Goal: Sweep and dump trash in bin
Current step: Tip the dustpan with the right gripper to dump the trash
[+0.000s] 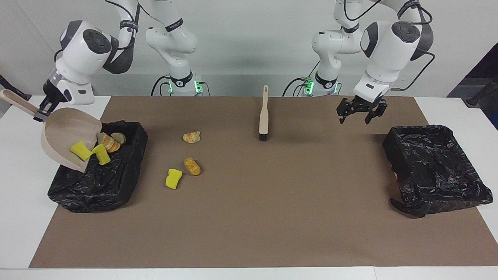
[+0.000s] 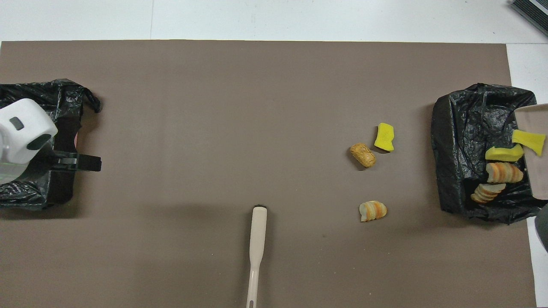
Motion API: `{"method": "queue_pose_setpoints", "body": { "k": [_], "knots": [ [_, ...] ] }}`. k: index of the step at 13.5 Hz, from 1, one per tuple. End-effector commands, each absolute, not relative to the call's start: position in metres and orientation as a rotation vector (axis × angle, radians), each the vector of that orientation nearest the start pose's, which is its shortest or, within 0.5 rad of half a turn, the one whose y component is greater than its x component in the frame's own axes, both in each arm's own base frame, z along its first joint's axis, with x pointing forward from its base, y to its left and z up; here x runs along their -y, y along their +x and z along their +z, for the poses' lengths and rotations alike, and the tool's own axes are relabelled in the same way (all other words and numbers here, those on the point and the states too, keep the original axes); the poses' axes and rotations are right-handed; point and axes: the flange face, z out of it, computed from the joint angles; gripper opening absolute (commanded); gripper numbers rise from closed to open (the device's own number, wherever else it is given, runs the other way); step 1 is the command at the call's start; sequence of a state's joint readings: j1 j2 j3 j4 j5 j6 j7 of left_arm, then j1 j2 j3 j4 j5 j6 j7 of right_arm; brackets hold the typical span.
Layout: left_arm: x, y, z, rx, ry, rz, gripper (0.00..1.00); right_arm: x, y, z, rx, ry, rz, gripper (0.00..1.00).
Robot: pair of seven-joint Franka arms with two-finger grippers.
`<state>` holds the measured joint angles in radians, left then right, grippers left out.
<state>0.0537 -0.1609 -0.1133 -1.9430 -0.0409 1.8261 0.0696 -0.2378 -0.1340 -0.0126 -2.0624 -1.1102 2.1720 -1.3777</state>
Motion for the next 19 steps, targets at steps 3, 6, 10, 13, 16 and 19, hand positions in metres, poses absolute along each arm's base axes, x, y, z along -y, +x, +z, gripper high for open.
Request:
{"method": "queue_pose_setpoints", "body": {
  "k": [3,6,10,13,16,19],
  "knots": [
    [0.013,0.517,0.587,-0.180,-3.139,-0.102,1.00,0.147,0.518,0.563,-1.585,1.282,-0.744,0.00],
    [-0.008,0.514,0.604,-0.189,-3.142,-0.090,1.00,0.148,0.515,0.563,-1.583,1.290,-0.747,0.00],
    [0.011,0.504,0.645,-0.216,-3.153,-0.064,1.00,0.145,0.519,0.571,-1.586,1.365,-0.699,0.00],
    [0.039,0.492,0.677,-0.204,-3.158,-0.029,1.00,0.130,0.522,0.567,-1.601,1.510,-0.637,0.00],
    [0.051,0.476,0.704,-0.204,-3.152,0.009,1.00,0.107,0.542,0.570,-1.611,1.637,-0.561,0.00],
    [0.052,0.461,0.711,-0.219,-3.145,-0.024,1.00,0.086,0.558,0.573,-1.592,1.770,-0.441,0.00]
  ]
}}
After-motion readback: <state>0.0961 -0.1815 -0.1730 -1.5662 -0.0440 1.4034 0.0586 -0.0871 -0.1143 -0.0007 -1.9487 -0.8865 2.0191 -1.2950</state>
